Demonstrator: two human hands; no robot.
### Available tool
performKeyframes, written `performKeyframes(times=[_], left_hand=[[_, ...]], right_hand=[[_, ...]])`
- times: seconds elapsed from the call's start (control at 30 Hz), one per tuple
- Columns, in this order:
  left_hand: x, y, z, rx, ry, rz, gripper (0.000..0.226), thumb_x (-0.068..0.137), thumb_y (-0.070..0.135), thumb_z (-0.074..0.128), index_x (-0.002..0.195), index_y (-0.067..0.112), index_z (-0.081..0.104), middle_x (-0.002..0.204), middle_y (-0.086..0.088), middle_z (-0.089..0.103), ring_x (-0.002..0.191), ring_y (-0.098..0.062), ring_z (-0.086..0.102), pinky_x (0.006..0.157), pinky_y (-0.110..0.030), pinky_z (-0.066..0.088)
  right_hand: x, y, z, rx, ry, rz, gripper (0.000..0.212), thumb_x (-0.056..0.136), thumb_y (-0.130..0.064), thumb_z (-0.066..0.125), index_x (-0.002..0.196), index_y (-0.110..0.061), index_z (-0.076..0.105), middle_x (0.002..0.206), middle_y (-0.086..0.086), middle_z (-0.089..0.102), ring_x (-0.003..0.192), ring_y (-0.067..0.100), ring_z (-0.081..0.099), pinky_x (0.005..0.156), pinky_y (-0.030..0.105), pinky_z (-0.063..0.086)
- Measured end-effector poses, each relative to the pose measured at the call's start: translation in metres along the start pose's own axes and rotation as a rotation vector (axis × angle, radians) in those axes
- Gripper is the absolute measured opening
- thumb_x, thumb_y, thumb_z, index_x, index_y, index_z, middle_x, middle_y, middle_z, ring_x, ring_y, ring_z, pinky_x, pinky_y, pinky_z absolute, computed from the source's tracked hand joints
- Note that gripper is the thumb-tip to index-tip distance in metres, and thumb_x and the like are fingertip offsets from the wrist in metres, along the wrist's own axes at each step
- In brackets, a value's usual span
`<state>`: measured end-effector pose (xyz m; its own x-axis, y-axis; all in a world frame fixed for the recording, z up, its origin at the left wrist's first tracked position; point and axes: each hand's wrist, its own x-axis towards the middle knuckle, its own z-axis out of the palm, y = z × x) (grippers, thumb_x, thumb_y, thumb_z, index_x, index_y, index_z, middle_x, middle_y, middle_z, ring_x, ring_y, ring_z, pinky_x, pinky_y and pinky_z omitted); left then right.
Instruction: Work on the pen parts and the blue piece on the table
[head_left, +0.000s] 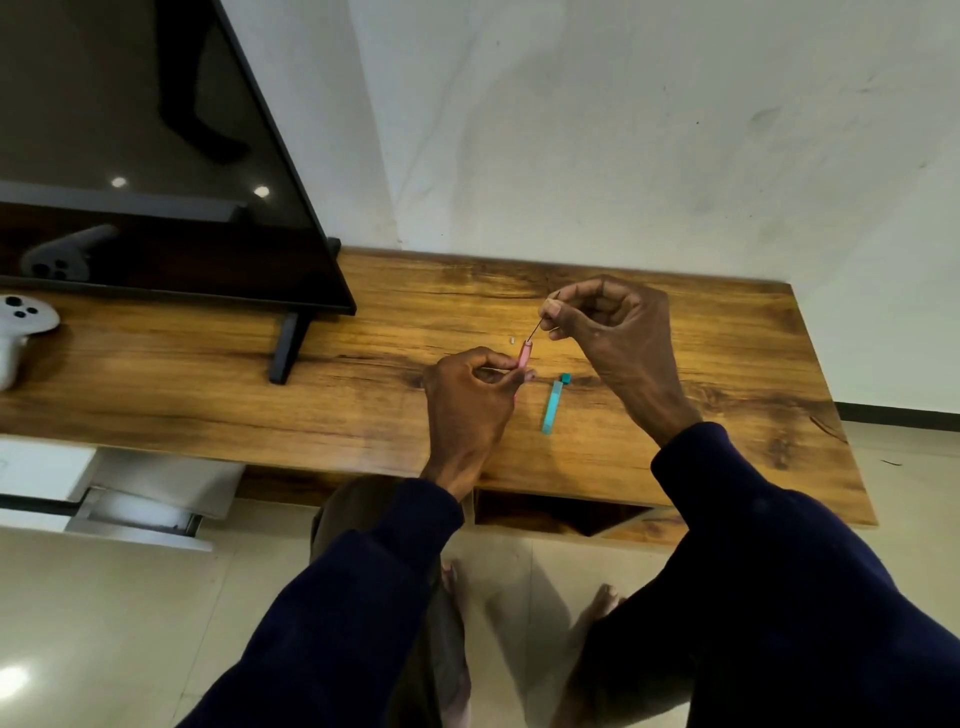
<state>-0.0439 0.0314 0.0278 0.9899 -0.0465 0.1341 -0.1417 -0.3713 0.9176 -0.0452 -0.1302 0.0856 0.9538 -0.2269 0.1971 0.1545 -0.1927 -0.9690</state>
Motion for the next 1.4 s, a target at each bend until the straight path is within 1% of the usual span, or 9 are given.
performKeyframes(times=[0.07,0.2,0.37,0.63,0.77,0.87,1.07,1.23,1.4], left_hand=[[0.000,0.000,-0.001,0.007,0.000,0.016,0.021,0.081,0.025,0.086,0.096,0.032,0.074,0.082,0.022,0.069,0.083,0.003,0.071,0.077,-0.035,0.064],[0.000,0.001,0.000,0.030,0.007,0.015,0.022,0.081,0.029,0.086,0.096,0.036,0.071,0.083,0.023,0.068,0.082,0.001,0.071,0.080,-0.038,0.063],[0.001,0.002,0.000,0.068,0.015,0.040,0.018,0.083,0.031,0.084,0.098,0.025,0.076,0.084,0.020,0.069,0.080,0.003,0.070,0.071,-0.027,0.063],[0.005,0.002,-0.008,0.105,0.016,0.034,0.016,0.084,0.028,0.084,0.096,0.023,0.076,0.082,0.017,0.070,0.076,0.000,0.071,0.073,-0.035,0.064],[0.008,-0.002,-0.013,0.153,0.002,0.009,0.015,0.084,0.028,0.084,0.093,0.019,0.076,0.084,0.011,0.073,0.078,-0.003,0.071,0.086,-0.045,0.061],[0.014,-0.004,-0.014,0.200,0.000,-0.020,0.017,0.083,0.025,0.085,0.093,0.015,0.076,0.084,0.004,0.075,0.078,-0.007,0.072,0.091,-0.046,0.060],[0.029,-0.012,-0.008,0.357,-0.051,-0.078,0.028,0.083,0.025,0.086,0.105,0.009,0.077,0.102,-0.005,0.077,0.101,-0.022,0.072,0.094,-0.045,0.058],[0.036,-0.019,0.002,0.446,-0.090,-0.081,0.028,0.082,0.024,0.086,0.104,0.010,0.076,0.102,-0.006,0.076,0.101,-0.023,0.071,0.092,-0.043,0.059],[0.036,-0.024,0.008,0.494,-0.100,-0.052,0.018,0.082,0.026,0.086,0.091,0.012,0.078,0.084,-0.003,0.076,0.081,-0.018,0.073,0.085,-0.042,0.062]], right_hand=[[0.001,0.000,-0.001,-0.020,-0.002,-0.011,0.014,0.092,-0.009,0.076,0.100,0.003,0.073,0.090,0.017,0.077,0.080,0.025,0.076,0.071,0.026,0.062],[0.001,0.002,-0.001,-0.041,-0.006,-0.010,0.016,0.091,-0.010,0.077,0.099,0.004,0.073,0.090,0.017,0.077,0.080,0.024,0.076,0.071,0.027,0.062],[0.003,0.007,0.000,-0.178,-0.040,-0.016,0.015,0.090,-0.016,0.079,0.096,-0.003,0.076,0.088,0.008,0.077,0.075,0.017,0.074,0.070,0.028,0.062],[0.013,0.017,0.007,-0.255,-0.090,0.022,0.016,0.091,-0.021,0.078,0.100,-0.008,0.079,0.088,0.000,0.078,0.075,0.010,0.074,0.069,0.023,0.061],[0.014,0.027,0.001,-0.280,-0.057,0.062,0.013,0.091,-0.020,0.078,0.099,-0.009,0.079,0.086,0.000,0.078,0.075,0.011,0.074,0.069,0.024,0.062],[0.012,0.037,-0.006,-0.303,-0.044,0.101,0.009,0.090,-0.016,0.079,0.096,-0.010,0.079,0.085,-0.001,0.077,0.074,0.008,0.073,0.069,0.023,0.062],[0.004,0.055,-0.019,-0.338,-0.052,0.149,0.004,0.089,-0.014,0.080,0.092,-0.013,0.080,0.084,-0.001,0.078,0.077,0.016,0.074,0.073,0.028,0.062],[0.005,0.068,-0.021,-0.419,-0.059,0.176,0.007,0.088,-0.014,0.080,0.094,-0.016,0.079,0.087,-0.006,0.076,0.079,0.005,0.071,0.069,0.015,0.056],[0.008,0.077,-0.019,-0.498,-0.081,0.207,0.012,0.089,-0.010,0.078,0.095,-0.020,0.076,0.089,-0.009,0.072,0.084,0.002,0.068,0.068,0.005,0.052]])
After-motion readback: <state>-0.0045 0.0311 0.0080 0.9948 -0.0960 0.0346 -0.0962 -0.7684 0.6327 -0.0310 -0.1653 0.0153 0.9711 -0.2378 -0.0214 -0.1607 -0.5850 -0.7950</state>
